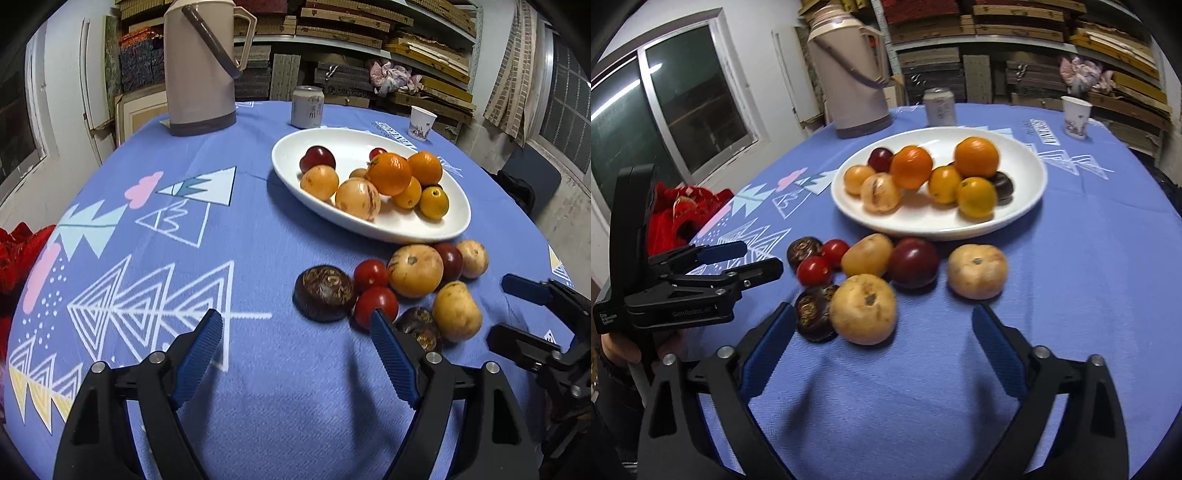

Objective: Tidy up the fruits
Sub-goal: 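Grasp a tan pear with the right tool while the left tool grasps a mangosteen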

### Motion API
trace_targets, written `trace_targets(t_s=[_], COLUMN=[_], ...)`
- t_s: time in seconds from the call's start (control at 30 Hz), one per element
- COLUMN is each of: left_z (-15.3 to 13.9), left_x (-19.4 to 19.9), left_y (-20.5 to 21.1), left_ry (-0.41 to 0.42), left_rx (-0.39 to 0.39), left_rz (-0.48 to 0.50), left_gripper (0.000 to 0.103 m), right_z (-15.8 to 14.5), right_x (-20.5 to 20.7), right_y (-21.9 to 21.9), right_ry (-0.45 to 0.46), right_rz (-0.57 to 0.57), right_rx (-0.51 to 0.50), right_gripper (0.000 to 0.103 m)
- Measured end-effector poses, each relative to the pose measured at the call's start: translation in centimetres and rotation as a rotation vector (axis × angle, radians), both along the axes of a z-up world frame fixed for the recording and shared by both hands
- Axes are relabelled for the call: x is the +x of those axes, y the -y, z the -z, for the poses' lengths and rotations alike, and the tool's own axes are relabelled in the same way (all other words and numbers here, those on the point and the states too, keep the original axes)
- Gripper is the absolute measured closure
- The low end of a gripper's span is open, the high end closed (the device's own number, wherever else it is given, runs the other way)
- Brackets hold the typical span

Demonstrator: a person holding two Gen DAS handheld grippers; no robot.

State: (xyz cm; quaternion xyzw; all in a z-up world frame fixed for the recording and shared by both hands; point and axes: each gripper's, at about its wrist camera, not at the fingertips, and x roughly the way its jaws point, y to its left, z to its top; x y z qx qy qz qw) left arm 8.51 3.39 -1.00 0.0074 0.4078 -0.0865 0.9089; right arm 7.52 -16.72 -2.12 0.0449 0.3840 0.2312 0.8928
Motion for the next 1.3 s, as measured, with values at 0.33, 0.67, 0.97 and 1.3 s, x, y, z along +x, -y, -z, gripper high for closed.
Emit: trace_targets(t_s=[0.33, 0.67, 0.97, 1.3], left_z=[0.7, 1.0, 1.9, 2.3], left_x=[-0.8, -1.4, -0.8, -0.7], left_y=[0.4, 3.5, 6.3, 6.8], left_ry=[-0.019, -0.025, -0.062, -0.045], left_rx=[0.004, 0.036, 0.037, 0.025], left_rz=[0.041, 0.134, 0.175, 0.155], left_gripper=[0.020, 0.019, 0.020, 0.053], right_z=[1.9, 1.0, 1.6, 1.9], right_x=[2.8, 1.2, 0.8, 0.7], right_y=[-1.3, 1.2, 3.3, 3.4], right_ry=[-0.147, -0.094, -0.072, -0.085], right_rz=[-0.047, -0.008, 0.011, 0.009], right_rx=[0.071, 0.080, 0.114, 0.142], right_gripper=[0.056, 0.060, 0.060, 0.060])
